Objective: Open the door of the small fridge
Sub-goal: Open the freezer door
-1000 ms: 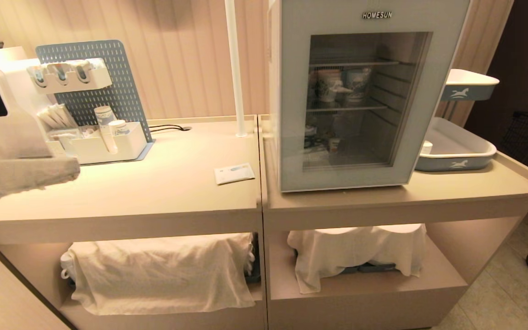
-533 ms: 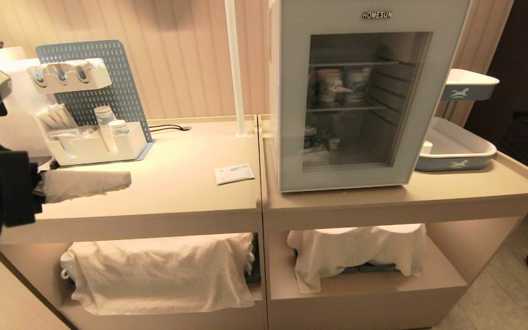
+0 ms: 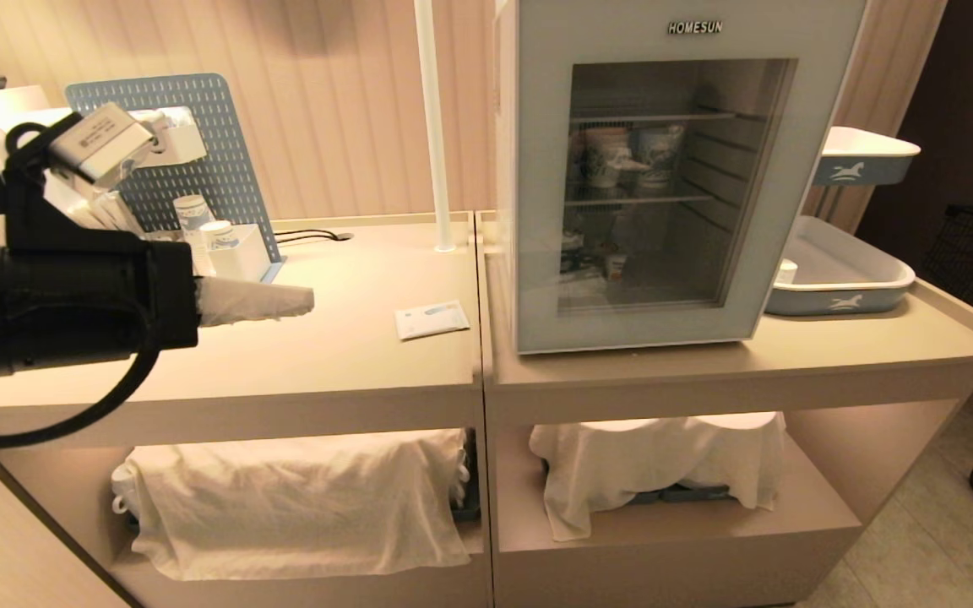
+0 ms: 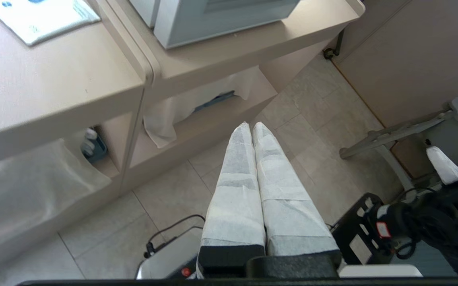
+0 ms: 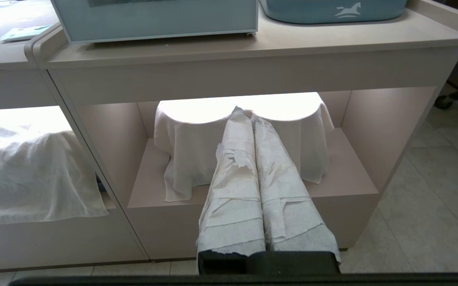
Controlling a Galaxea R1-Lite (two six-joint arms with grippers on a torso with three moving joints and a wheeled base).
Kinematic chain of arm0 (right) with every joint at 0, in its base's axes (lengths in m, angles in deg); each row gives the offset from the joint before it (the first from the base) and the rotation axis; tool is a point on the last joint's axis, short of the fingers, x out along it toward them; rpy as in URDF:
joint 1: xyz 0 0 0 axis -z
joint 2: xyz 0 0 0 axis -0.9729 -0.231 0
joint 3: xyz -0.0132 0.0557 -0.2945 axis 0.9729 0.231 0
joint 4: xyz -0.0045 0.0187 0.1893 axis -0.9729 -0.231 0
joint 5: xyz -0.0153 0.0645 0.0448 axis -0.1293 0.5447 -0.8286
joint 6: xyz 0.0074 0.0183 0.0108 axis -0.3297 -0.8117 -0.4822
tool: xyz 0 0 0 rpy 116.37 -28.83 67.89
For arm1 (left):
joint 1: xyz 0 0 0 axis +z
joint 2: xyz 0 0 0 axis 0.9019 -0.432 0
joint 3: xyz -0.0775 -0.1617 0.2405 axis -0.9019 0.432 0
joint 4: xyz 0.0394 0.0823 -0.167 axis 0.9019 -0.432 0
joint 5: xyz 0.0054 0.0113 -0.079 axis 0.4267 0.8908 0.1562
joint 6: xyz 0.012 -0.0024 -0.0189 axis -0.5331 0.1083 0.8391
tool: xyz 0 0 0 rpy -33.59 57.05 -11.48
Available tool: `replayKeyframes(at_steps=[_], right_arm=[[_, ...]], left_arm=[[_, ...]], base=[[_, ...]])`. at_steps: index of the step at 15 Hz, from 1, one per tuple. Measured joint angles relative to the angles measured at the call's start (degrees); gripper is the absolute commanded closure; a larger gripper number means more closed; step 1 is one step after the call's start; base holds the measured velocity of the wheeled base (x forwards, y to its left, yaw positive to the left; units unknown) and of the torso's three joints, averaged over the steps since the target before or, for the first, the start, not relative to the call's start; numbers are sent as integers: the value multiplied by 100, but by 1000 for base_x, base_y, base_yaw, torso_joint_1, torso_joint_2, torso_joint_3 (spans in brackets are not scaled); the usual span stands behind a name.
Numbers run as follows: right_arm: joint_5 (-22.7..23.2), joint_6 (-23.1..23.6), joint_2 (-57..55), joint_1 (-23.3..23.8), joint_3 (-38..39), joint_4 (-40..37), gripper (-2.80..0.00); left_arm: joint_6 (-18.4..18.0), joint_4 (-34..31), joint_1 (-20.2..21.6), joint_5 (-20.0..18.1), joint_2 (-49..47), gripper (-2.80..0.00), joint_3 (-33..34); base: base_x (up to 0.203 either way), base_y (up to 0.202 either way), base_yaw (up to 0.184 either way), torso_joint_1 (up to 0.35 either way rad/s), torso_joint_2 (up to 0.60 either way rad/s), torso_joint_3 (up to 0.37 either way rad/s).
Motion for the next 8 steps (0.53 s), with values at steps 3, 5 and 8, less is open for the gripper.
replayKeyframes(at_steps=[3,5,8], right_arm=[[-1,0,0,0,0,0,0],[0,0,0,0,0,0,0],[0,-2,0,0,0,0,0]], left_arm=[[-131,22,-32,-2,-538,0,-380],[-90,132,-158,6,-942,0,-594],[192,888,-367,1,-1584,0,-826]], base=[[0,0,0,0,0,0],[0,0,0,0,0,0],[0,0,0,0,0,0]])
